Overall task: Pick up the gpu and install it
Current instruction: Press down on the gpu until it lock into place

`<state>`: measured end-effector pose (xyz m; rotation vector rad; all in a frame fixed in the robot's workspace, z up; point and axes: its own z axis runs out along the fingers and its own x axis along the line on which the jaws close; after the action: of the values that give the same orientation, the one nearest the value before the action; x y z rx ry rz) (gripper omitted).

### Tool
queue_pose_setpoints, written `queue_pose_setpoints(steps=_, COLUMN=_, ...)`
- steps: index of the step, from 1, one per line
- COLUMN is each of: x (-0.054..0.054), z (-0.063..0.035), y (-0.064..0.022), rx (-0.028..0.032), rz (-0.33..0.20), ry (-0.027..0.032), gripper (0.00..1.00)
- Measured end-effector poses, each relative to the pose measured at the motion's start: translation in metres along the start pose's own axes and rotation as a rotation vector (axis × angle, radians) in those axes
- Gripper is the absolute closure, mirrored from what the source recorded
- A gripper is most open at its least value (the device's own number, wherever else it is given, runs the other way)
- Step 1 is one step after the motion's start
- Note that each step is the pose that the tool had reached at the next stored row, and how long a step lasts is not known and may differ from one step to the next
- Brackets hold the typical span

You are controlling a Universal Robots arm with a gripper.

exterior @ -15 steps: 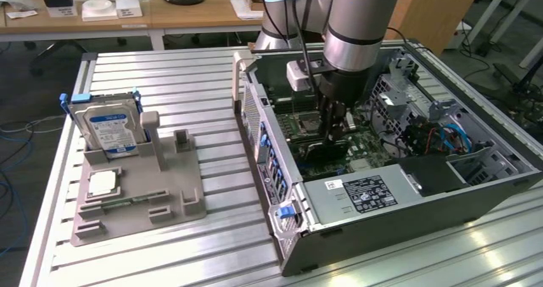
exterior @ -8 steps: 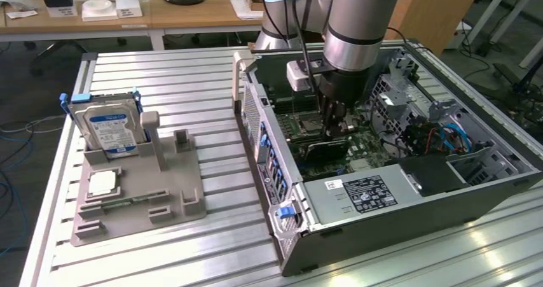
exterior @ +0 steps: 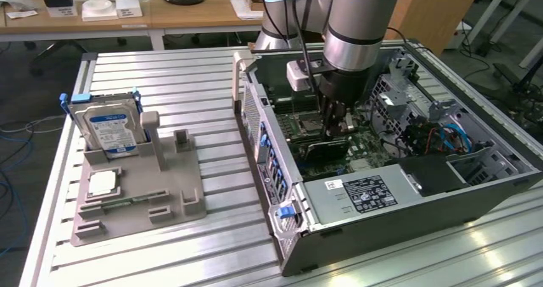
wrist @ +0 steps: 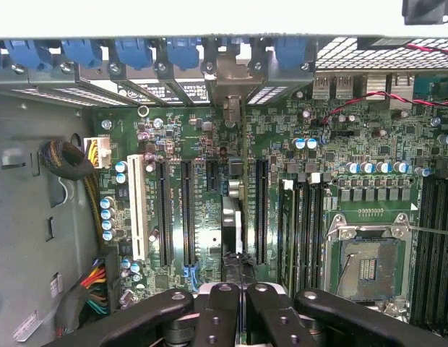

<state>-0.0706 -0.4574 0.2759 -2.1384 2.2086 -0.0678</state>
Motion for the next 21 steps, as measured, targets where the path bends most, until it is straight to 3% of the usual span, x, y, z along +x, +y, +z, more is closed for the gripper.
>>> queue_pose_setpoints(steps=10, x=0.0000, z=-0.0004, y=0.0000, rx=-0.0017, rz=0.000, ry=0.0004, gripper=0.89)
queue_pose_setpoints(steps=12, x=0.0000, z=-0.0013, y=-0.0002, rx=-0.0155, rz=0.000, ry=0.0005, gripper=0.89)
queue_pose_setpoints(steps=16, x=0.0000, z=-0.0040, y=-0.0005, rx=-0.0668, rz=0.001, ry=0.0023, gripper=0.89)
queue_pose_setpoints(steps=17, x=-0.0001, z=-0.0042, y=-0.0006, rx=-0.0719, rz=0.001, ry=0.0023, gripper=0.89)
queue_pose_setpoints(steps=21, x=0.0000, z=-0.0039, y=0.0025, rx=-0.0720, rz=0.001, ry=0.0023, gripper=0.89)
